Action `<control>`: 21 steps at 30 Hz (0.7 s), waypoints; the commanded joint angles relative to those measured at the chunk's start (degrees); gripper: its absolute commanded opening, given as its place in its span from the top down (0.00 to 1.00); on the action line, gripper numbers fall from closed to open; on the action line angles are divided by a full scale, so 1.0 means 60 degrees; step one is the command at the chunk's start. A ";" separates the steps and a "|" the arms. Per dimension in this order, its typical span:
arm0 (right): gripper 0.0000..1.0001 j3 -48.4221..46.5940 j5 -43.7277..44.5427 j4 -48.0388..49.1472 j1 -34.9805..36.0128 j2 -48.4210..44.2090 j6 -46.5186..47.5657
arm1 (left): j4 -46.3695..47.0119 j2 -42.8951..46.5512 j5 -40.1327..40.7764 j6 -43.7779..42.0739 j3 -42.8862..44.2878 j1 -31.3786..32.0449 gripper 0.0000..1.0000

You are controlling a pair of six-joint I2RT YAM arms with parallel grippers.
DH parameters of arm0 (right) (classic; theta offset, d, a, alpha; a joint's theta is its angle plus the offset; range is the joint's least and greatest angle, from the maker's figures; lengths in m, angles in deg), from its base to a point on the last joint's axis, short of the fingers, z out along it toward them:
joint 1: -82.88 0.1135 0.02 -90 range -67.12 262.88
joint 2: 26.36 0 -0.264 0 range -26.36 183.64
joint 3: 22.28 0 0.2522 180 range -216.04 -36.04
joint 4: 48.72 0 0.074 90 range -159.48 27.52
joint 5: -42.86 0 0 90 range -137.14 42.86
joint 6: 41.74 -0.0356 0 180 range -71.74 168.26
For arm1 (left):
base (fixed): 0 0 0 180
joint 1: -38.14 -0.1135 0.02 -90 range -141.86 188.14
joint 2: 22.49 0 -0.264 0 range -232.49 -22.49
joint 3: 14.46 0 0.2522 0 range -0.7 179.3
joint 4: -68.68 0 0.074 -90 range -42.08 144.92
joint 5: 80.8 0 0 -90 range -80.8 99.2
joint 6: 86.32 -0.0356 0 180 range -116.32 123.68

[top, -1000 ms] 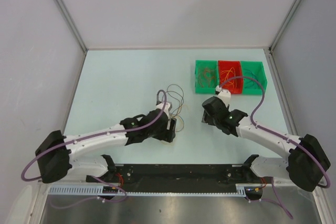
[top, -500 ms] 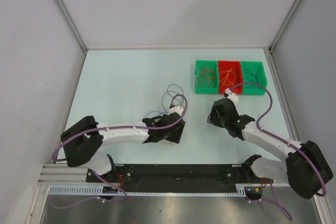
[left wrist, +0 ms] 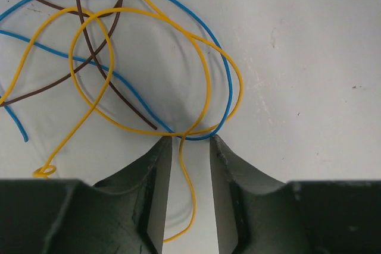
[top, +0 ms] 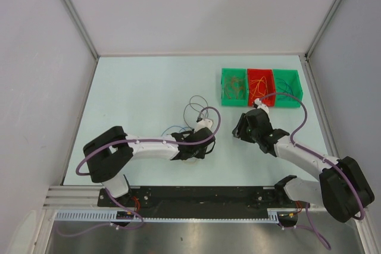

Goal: Untangle the cables

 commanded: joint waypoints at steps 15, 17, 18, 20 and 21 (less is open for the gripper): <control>0.51 0.0066 -0.0424 0.0445 -0.0279 0.0201 0.0172 | -0.2205 0.1349 0.0258 0.0045 0.1381 0.0090 1.00; 0.51 0.0066 -0.0395 0.0415 -0.0279 0.0157 0.0157 | -0.2762 0.1890 0.0185 -0.0145 0.1819 0.0076 1.00; 0.51 0.0066 -0.0380 0.0415 -0.0279 0.0142 0.0157 | -0.3054 0.2095 0.0156 -0.0219 0.1952 0.0076 1.00; 0.51 0.0066 -0.0366 0.0357 -0.0279 0.0055 0.0157 | -0.3333 0.2606 0.0111 -0.0438 0.2405 0.0032 1.00; 0.52 0.0080 -0.0366 0.0313 -0.0279 -0.0004 0.0172 | -0.3610 0.2755 0.0082 -0.0512 0.2582 -0.0012 0.99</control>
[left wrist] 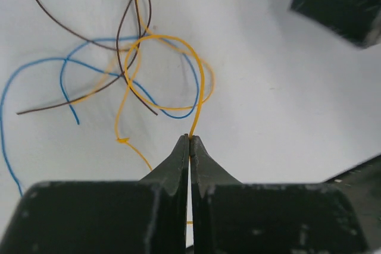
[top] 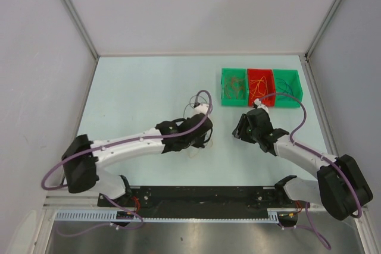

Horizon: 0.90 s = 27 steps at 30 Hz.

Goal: Untangle the cables

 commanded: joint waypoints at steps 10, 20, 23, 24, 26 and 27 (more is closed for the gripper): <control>0.50 -0.0149 0.0233 -0.0546 -0.0119 -0.2059 -0.0065 | -0.2257 0.2149 -0.0952 -0.2814 0.5349 -0.0364 1.00; 0.43 -0.2316 -0.1156 -0.2027 -0.0632 -0.4477 0.1236 | -0.1424 0.2822 -0.2122 -0.4090 0.6805 -0.0378 1.00; 0.37 -0.2873 -0.2401 -0.1487 -0.0632 -0.5063 0.1677 | -0.0722 0.3525 -0.2623 -0.4252 0.6146 -0.0378 0.99; 0.35 -0.3078 -0.2709 -0.1340 -0.0632 -0.5181 0.1692 | -0.0632 0.3643 -0.2682 -0.4252 0.6028 -0.0378 0.99; 0.30 -0.3328 -0.3646 -0.1018 -0.0618 -0.5299 0.1707 | -0.0587 0.3819 -0.2697 -0.4325 0.5808 -0.0378 0.99; 0.29 -0.3517 -0.3939 -0.0653 -0.0617 -0.5299 0.1678 | -0.0630 0.3820 -0.2886 -0.4354 0.5749 -0.0378 1.00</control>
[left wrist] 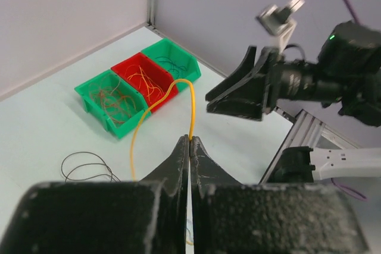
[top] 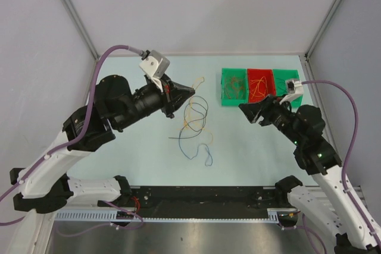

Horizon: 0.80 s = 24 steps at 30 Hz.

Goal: Untangle the cables

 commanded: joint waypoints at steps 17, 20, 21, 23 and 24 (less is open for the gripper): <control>0.21 -0.2503 -0.5754 0.2701 0.0350 0.1511 0.1211 | 0.0532 0.0623 -0.2870 -0.0460 -0.1555 -0.0021 1.00; 0.19 -0.2797 -0.5857 0.2452 0.0364 0.1716 0.1446 | 0.0488 0.0579 -0.2943 -0.0490 -0.1569 -0.0021 1.00; 0.19 -0.2841 -0.6031 0.2451 0.0379 0.1818 0.1475 | 0.0488 0.0550 -0.2987 -0.0490 -0.1584 -0.0021 0.99; 0.20 -0.2929 -0.6252 0.2480 0.0481 0.1950 0.1476 | 0.0502 0.0492 -0.3074 -0.0475 -0.1599 -0.0021 1.00; 0.20 -0.3046 -0.6398 0.2466 0.0525 0.1994 0.1476 | 0.0502 0.0491 -0.3089 -0.0461 -0.1613 -0.0021 1.00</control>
